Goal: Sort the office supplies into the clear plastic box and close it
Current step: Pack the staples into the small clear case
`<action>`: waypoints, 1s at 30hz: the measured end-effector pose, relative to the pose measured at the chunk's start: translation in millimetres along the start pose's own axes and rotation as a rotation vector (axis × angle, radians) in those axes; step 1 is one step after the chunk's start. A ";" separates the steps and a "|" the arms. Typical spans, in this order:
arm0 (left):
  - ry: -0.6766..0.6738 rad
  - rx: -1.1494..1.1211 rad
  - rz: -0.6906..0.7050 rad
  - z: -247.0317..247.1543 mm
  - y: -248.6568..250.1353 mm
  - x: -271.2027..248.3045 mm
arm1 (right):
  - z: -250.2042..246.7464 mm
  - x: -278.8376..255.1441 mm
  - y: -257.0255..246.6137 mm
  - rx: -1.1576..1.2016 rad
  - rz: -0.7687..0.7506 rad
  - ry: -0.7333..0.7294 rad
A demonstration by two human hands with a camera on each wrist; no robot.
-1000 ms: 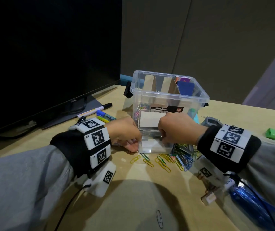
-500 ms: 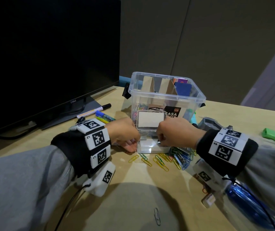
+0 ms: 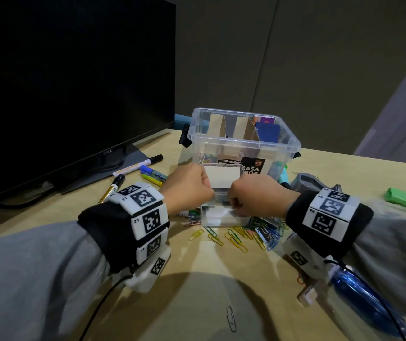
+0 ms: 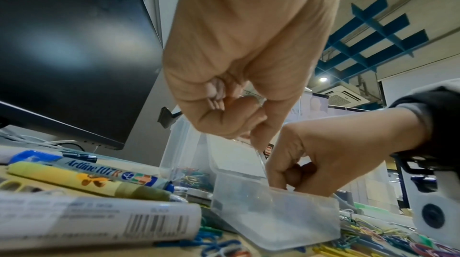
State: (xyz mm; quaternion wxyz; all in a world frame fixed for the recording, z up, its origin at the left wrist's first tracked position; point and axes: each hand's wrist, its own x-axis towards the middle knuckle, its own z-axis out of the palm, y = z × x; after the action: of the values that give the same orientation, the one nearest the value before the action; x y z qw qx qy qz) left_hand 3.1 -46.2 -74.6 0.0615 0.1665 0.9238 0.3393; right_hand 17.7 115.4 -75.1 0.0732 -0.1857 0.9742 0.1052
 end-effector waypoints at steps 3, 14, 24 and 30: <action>-0.011 -0.028 0.057 0.9 2.8 -2.5 | -1.5 -2.7 0.6 0.029 -0.017 0.063; -0.232 -0.760 -0.179 2.3 9.3 0.9 | -14.3 -15.2 9.5 0.246 -0.065 0.369; -0.190 -0.844 -0.209 1.3 12.9 -0.3 | -13.5 -21.3 18.0 0.383 -0.087 0.371; -0.096 -0.708 -0.195 4.6 4.3 4.8 | -20.4 -26.0 46.6 0.125 0.158 0.079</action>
State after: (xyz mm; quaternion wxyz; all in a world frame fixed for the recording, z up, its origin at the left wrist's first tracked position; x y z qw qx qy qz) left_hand 0.8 -38.8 -75.4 0.1905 0.0616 0.7566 0.6224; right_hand 22.0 162.0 -42.4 0.0374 -0.1074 0.9926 0.0423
